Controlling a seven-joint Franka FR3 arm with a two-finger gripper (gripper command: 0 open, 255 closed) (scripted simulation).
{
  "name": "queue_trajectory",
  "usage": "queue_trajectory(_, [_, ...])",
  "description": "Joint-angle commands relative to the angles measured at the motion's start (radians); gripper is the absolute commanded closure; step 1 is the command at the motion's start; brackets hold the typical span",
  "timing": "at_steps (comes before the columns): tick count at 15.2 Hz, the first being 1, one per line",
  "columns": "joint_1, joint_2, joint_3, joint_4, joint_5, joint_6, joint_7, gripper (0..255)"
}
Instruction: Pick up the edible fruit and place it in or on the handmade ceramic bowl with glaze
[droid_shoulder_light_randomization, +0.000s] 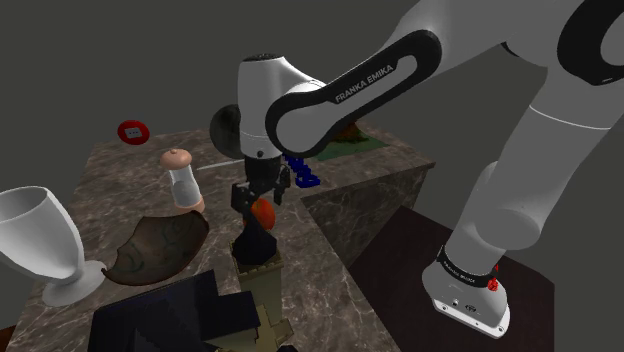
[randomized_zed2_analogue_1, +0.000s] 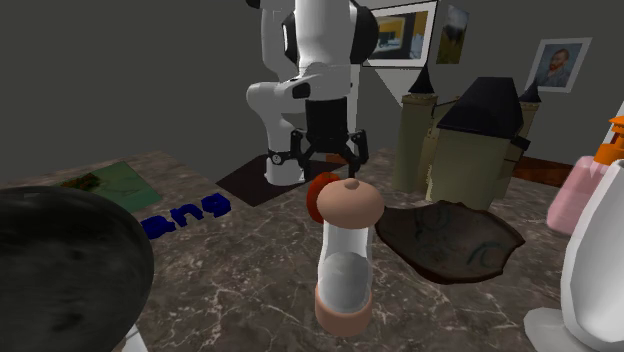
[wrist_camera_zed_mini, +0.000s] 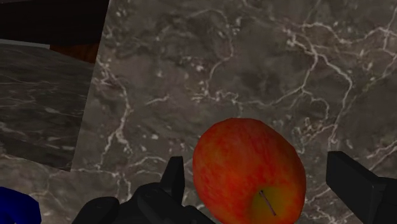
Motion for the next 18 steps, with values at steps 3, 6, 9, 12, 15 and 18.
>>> queue_trajectory(3, [0.001, 0.002, 0.001, -0.005, -0.001, 0.007, 0.001, 0])
queue_trajectory(6, [0.001, 0.001, 0.001, -0.004, -0.001, 0.006, 0.001, 0])
queue_trajectory(9, [0.001, 0.001, 0.001, -0.005, 0.0, 0.006, 0.001, 255])
queue_trajectory(12, [0.001, 0.001, 0.001, -0.005, 0.0, 0.006, 0.001, 255])
queue_trajectory(15, [0.001, 0.001, 0.001, -0.005, 0.0, 0.006, 0.001, 255])
queue_trajectory(18, [0.0, -0.013, -0.001, 0.01, 0.006, -0.021, -0.003, 255])
